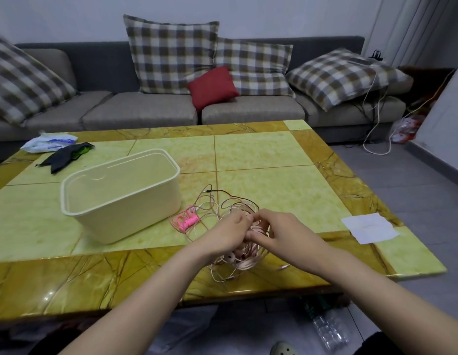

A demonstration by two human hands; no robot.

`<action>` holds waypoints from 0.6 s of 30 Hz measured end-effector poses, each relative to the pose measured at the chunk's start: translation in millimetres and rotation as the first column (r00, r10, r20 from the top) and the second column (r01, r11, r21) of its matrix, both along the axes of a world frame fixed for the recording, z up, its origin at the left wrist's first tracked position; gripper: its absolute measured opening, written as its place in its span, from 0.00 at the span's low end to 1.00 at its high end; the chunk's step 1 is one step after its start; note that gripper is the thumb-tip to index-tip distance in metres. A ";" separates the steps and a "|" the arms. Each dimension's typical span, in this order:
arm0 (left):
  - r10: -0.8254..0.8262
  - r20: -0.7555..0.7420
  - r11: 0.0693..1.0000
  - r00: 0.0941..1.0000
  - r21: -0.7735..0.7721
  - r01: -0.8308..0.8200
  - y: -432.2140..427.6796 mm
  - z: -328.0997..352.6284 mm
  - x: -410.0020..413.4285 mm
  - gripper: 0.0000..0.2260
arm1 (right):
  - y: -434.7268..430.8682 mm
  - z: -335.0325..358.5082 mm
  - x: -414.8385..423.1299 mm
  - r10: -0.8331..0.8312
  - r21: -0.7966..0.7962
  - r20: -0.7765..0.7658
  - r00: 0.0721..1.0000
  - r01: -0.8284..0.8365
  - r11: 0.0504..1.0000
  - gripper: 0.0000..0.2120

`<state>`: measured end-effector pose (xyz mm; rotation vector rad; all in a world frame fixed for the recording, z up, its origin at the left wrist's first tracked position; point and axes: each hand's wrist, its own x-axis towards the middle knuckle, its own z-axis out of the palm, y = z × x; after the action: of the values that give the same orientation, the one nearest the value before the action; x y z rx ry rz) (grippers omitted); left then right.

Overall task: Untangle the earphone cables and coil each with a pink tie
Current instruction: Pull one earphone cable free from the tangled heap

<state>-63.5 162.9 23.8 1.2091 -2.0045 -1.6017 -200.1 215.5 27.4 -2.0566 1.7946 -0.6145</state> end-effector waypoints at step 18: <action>-0.109 0.170 0.955 0.979 -0.257 0.151 6.7 -27.7 40.9 0.11 | -5.1 -24.2 17.8 -0.073 0.056 0.239 0.968 0.061 0.997 0.11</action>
<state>-22.7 169.7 -3.9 1.1468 -2.3527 -1.2678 -182.3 210.4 3.2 -1.8091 1.7256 -0.7950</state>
